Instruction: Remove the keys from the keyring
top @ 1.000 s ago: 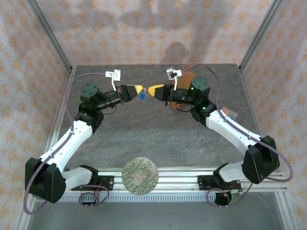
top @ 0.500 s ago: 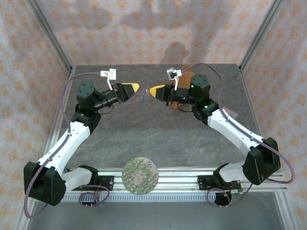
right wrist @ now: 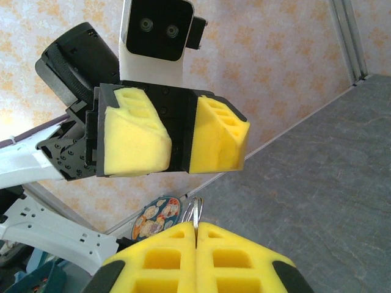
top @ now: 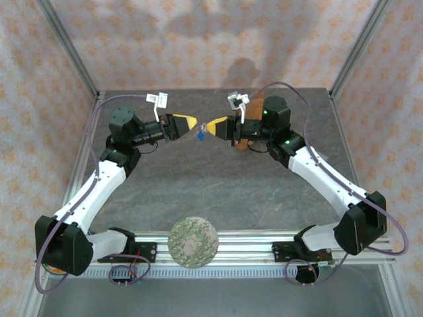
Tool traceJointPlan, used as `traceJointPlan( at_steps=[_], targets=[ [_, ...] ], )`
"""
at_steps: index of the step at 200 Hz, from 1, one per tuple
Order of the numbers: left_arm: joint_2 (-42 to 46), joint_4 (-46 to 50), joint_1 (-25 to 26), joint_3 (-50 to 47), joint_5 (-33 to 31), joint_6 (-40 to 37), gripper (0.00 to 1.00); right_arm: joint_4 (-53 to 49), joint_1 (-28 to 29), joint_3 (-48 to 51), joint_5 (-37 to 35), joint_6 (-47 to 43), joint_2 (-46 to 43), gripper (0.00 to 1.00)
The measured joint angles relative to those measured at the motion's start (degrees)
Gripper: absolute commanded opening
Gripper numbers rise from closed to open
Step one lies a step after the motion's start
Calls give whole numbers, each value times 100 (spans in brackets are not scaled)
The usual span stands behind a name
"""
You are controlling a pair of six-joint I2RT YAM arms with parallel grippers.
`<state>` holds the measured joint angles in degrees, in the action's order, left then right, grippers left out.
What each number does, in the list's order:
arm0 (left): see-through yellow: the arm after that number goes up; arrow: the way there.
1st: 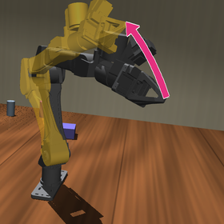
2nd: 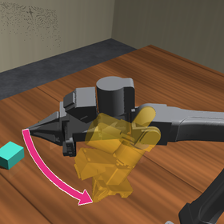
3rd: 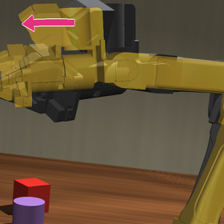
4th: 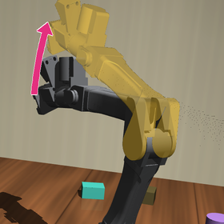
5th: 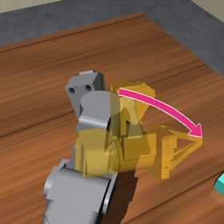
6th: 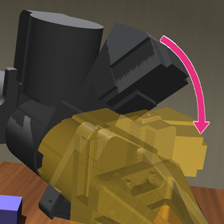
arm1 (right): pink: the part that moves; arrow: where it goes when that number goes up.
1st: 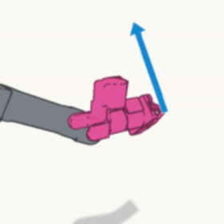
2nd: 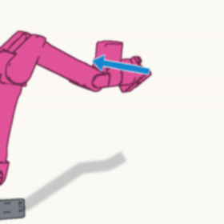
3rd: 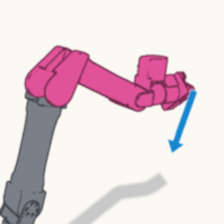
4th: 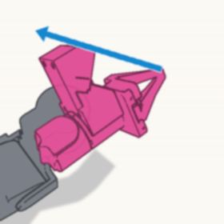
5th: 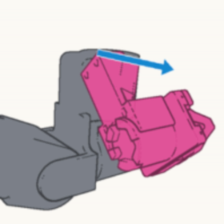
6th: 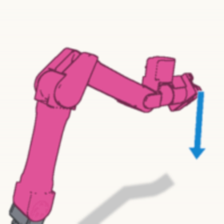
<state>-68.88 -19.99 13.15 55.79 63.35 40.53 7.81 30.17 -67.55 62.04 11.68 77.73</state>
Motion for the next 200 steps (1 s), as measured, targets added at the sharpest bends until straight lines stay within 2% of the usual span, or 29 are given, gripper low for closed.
traceJointPlan(
  at_steps=[47,81,101,137,178,200],
  targets=[
    [-33,332,168,144,186,-210,43,-162,0,-33,70,-87,4,0],
    [-37,994,304,369,225,-699,43,-190,0,-59,83,-107,4,0],
    [-37,1270,339,455,225,-942,40,-195,0,-61,83,-107,4,0],
    [-37,1547,337,461,223,-1150,22,-195,0,-61,83,-105,4,0],
    [-37,1635,337,463,195,-1213,15,-192,0,-61,79,-107,4,0],
    [-35,1578,337,459,155,-1161,7,-192,0,-61,52,-125,2,0]
  ],
)
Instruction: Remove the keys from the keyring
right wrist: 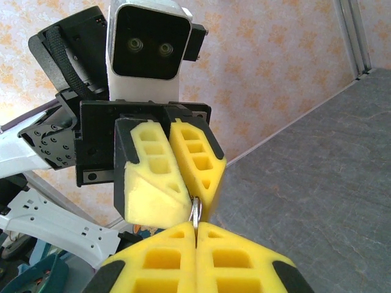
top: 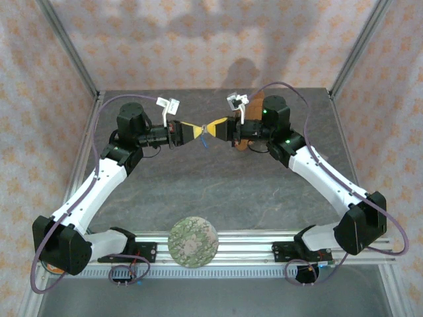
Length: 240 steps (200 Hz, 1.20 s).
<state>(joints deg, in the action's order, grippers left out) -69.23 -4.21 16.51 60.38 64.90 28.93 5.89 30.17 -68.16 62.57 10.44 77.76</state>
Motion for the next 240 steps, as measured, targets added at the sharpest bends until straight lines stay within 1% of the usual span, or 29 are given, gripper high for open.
traceJointPlan(
  at_steps=[11,17,48,75,106,119,131,148,174,187,196,219,240],
  targets=[
    [2,-125,0,-22,-26,129,1,4,-2,0,-20,-11,-4,0],
    [11,-225,0,-52,-50,190,0,4,-2,2,-44,-22,-9,0],
    [52,-866,-7,-317,-111,645,0,85,0,105,-151,-15,-83,0],
    [52,-1440,-42,-566,-151,1078,0,350,0,299,-236,74,-149,0],
    [52,-1690,-42,-678,-205,1309,0,518,0,400,-302,175,-175,0],
    [70,-1735,-42,-688,-216,1331,6,560,2,400,-306,186,-188,0],
    [87,-1762,-42,-688,-221,1329,18,588,4,400,-315,197,-201,0],
    [129,-1779,-81,-691,-278,1362,29,595,2,400,-321,195,-247,0],
    [212,-1709,-131,-693,-409,1279,30,590,0,400,-321,192,-317,0],
    [260,-1620,-142,-693,-437,1207,32,544,0,400,-321,170,-332,0],
    [291,-1547,-155,-693,-452,1154,35,498,0,400,-323,146,-332,0],
    [339,-1351,-166,-682,-501,979,39,254,0,387,-330,33,-332,0],
    [343,-1084,-166,-627,-520,817,41,-22,0,326,-365,-83,-330,0]
  ],
)
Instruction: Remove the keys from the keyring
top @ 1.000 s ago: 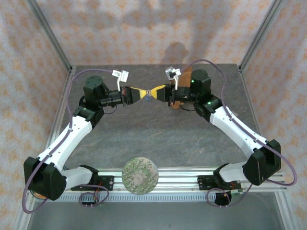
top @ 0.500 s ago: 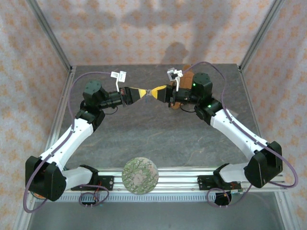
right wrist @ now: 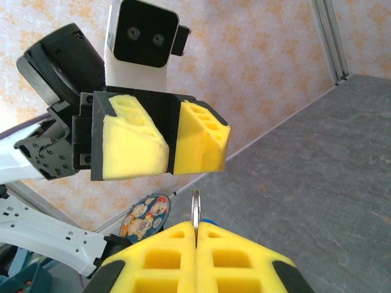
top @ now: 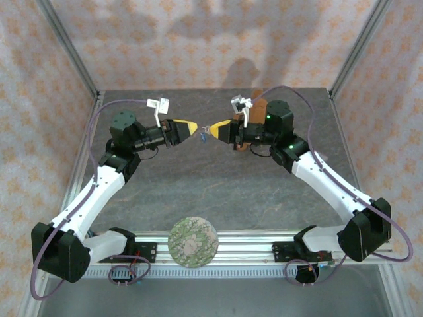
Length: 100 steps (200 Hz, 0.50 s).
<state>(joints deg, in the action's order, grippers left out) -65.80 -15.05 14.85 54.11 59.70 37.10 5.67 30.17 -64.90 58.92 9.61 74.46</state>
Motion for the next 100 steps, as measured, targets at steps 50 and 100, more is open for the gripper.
traceJointPlan(
  at_steps=[50,100],
  targets=[
    [0,717,0,297,2,-496,44,-761,-28,-518,-87,-249,208,0],
    [0,1292,0,317,-35,-940,45,-1320,-131,-813,-105,-304,667,0]
  ],
)
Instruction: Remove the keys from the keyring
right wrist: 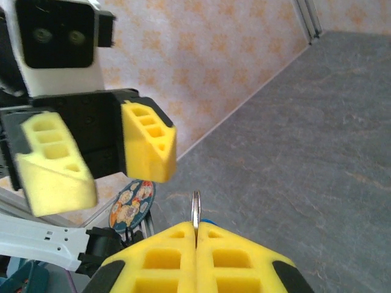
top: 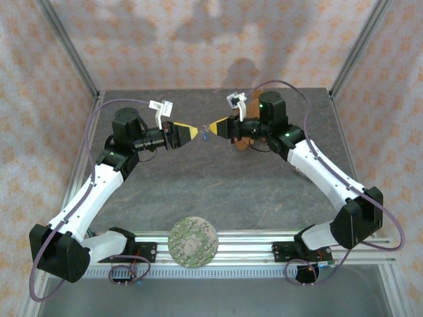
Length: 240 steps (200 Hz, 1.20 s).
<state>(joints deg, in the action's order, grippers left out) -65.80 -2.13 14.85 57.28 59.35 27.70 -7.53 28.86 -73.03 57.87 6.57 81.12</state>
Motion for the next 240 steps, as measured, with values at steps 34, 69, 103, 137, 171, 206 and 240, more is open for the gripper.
traceJointPlan(
  at_steps=[34,69,103,137,171,206,240],
  targets=[
    [-7,258,0,0,-52,-243,46,-570,-4,-210,15,-293,146,0],
    [-105,409,0,2,-90,-396,46,-785,-4,-240,240,-507,170,0],
    [-273,452,2,2,11,-424,49,-855,-4,-247,496,-605,181,0],
    [-337,455,39,20,83,-426,51,-901,-4,-273,680,-662,232,0],
    [-444,496,173,155,175,-476,51,-922,-2,-273,802,-688,262,0],
    [-507,643,302,304,216,-621,43,-927,-2,-273,820,-691,264,0],
    [-507,793,317,343,227,-741,29,-927,-2,-273,820,-691,264,0]
  ],
)
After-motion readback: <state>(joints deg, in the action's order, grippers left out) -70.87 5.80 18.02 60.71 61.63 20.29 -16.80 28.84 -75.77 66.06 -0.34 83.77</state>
